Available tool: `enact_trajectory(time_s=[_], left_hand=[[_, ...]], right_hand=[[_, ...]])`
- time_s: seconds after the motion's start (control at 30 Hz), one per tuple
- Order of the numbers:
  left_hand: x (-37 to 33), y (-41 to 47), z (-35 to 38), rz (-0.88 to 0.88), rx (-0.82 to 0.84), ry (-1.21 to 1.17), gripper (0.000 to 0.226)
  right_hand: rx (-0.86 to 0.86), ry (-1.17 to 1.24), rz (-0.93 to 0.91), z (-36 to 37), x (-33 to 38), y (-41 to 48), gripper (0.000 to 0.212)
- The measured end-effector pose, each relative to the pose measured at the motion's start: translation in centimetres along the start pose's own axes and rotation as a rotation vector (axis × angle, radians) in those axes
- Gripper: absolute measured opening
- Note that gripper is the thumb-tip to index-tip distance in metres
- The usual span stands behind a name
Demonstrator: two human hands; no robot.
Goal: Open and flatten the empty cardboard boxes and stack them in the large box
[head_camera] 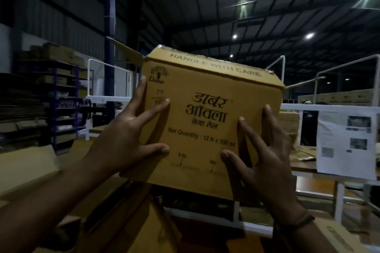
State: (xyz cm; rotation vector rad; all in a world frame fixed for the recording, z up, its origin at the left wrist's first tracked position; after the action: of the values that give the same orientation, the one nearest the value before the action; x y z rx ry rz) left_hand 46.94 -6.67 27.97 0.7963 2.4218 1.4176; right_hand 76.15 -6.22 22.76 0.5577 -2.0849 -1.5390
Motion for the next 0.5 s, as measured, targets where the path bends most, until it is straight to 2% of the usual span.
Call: enact_trajectory(time_s=[0.17,0.5], left_hand=[[6.7,-2.0,-4.5,0.018,-0.002,0.007,0.100],[22.2,-8.5,-12.5,-0.088,0.046,0.009,0.102]], right_hand=[[-0.037,0.000,-0.007,4.7,6.8,0.9,0.079],[-0.024,0.023,-0.007,15.4,21.3,2.4,0.075]])
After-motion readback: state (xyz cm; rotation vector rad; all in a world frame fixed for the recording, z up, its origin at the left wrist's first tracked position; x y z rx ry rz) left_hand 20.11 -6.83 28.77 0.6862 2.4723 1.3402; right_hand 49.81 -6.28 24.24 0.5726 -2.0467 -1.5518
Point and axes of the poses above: each hand's wrist, its own y-axis towards the middle knuckle, its own z-axis out of the palm, x = y × z, the point moved 8 cm from there along y, towards the middle knuckle, and after that the axes turned 2 degrees about y, right-handed, at the moved point
